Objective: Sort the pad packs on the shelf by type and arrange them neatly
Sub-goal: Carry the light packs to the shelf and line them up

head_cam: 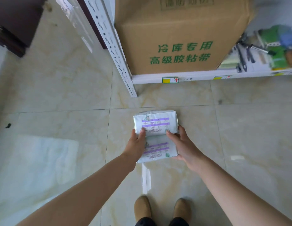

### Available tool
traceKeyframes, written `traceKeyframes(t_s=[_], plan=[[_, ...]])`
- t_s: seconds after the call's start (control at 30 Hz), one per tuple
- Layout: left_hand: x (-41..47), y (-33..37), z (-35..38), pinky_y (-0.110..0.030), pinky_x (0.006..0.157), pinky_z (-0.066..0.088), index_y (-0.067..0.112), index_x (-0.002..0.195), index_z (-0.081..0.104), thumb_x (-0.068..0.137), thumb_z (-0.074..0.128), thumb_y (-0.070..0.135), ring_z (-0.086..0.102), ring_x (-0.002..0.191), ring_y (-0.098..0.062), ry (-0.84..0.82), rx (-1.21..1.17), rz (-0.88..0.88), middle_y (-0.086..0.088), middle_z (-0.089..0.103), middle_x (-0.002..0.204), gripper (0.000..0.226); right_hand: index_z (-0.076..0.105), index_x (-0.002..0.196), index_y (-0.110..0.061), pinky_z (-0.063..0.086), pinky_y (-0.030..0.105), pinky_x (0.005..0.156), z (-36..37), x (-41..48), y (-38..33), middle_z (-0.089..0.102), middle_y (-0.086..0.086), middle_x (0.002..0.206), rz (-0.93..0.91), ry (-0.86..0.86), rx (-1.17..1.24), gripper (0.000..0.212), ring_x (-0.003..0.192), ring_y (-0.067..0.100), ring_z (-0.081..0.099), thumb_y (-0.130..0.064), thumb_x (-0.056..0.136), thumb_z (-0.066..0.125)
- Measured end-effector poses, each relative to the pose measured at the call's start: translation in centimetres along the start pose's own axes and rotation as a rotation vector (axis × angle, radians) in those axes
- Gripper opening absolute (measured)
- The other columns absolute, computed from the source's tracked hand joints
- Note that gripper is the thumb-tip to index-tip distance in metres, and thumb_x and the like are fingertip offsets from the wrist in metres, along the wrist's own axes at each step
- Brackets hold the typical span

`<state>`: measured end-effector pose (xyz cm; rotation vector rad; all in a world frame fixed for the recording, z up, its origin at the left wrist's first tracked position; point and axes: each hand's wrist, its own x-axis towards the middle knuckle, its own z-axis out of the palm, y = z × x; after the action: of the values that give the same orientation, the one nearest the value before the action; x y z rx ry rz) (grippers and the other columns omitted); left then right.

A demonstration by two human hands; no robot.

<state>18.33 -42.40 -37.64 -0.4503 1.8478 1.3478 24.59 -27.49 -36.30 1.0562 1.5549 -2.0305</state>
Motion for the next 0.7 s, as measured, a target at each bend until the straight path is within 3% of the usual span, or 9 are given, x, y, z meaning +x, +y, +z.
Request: traceKeyframes(t_s=[0.07, 0.13, 0.23, 0.33, 0.5, 0.6, 0.7], plan=[[-2.9, 3.5, -0.4, -0.040, 0.091, 0.052, 0.042, 0.108, 0.047, 0.096, 0.033, 0.048, 0.062, 0.090, -0.018, 0.004, 0.003, 0.028, 0.006, 0.061, 0.107, 0.019, 0.041, 0.116, -0.042, 0.056, 0.031, 0.071, 0.3, -2.9, -3.2, 0.061, -0.021, 0.101, -0.040, 0.006, -0.003, 0.028, 0.093, 0.002, 0.063, -0.036, 0.091, 0.052], [-6.0, 6.9, -0.6, -0.044, 0.093, 0.052, 0.044, 0.105, 0.046, 0.096, 0.034, 0.048, 0.062, 0.091, -0.020, 0.006, -0.001, 0.073, 0.005, 0.061, 0.106, 0.016, 0.036, 0.125, -0.041, 0.054, 0.043, 0.084, 0.4, -6.0, -6.3, 0.059, -0.020, 0.110, -0.070, 0.009, 0.007, 0.038, 0.105, 0.009, 0.060, -0.039, 0.090, 0.053], [-10.5, 11.7, -0.6, -0.047, 0.097, 0.048, 0.040, 0.123, 0.041, 0.094, 0.034, 0.052, 0.061, 0.100, -0.021, 0.013, 0.026, 0.111, 0.004, 0.060, 0.111, 0.032, 0.033, 0.127, -0.042, 0.048, 0.052, 0.092, 0.5, -10.7, -10.5, 0.053, -0.014, 0.127, -0.112, 0.027, 0.007, 0.044, 0.119, 0.017, 0.052, -0.041, 0.088, 0.055], [-14.9, 15.4, -0.3, -0.046, 0.099, 0.046, 0.038, 0.132, 0.036, 0.091, 0.033, 0.056, 0.059, 0.106, -0.022, 0.016, 0.050, 0.146, 0.002, 0.059, 0.119, 0.045, 0.030, 0.129, -0.042, 0.046, 0.051, 0.094, 0.3, -15.6, -14.2, 0.051, -0.013, 0.132, -0.164, 0.035, -0.002, 0.046, 0.121, 0.018, 0.051, -0.041, 0.089, 0.054], [-22.9, 20.8, 0.5, -0.036, 0.083, 0.055, 0.030, 0.126, 0.040, 0.098, 0.030, 0.044, 0.061, 0.082, -0.017, 0.002, 0.037, 0.268, 0.002, 0.060, 0.098, 0.032, 0.032, 0.124, -0.044, 0.046, 0.049, 0.093, -0.5, -23.5, -19.1, 0.050, -0.016, 0.131, -0.246, 0.025, -0.034, 0.049, 0.119, 0.014, 0.051, -0.041, 0.084, 0.061], [-27.0, 22.8, 1.1, -0.036, 0.083, 0.055, 0.028, 0.127, 0.039, 0.098, 0.028, 0.044, 0.062, 0.082, -0.017, -0.014, 0.037, 0.312, 0.001, 0.061, 0.098, 0.035, 0.033, 0.123, -0.041, 0.047, 0.047, 0.092, -1.1, -27.5, -21.3, 0.050, -0.015, 0.130, -0.298, 0.034, -0.065, 0.045, 0.118, 0.015, 0.051, -0.038, 0.086, 0.059], [-30.2, 24.3, 1.6, -0.030, 0.073, 0.055, 0.029, 0.126, 0.038, 0.099, 0.028, 0.043, 0.062, 0.080, -0.013, -0.030, 0.036, 0.371, 0.005, 0.060, 0.094, 0.032, 0.034, 0.125, -0.038, 0.049, 0.045, 0.087, -1.9, -30.5, -23.0, 0.050, -0.014, 0.128, -0.341, 0.046, -0.087, 0.044, 0.119, 0.016, 0.049, -0.036, 0.088, 0.057]])
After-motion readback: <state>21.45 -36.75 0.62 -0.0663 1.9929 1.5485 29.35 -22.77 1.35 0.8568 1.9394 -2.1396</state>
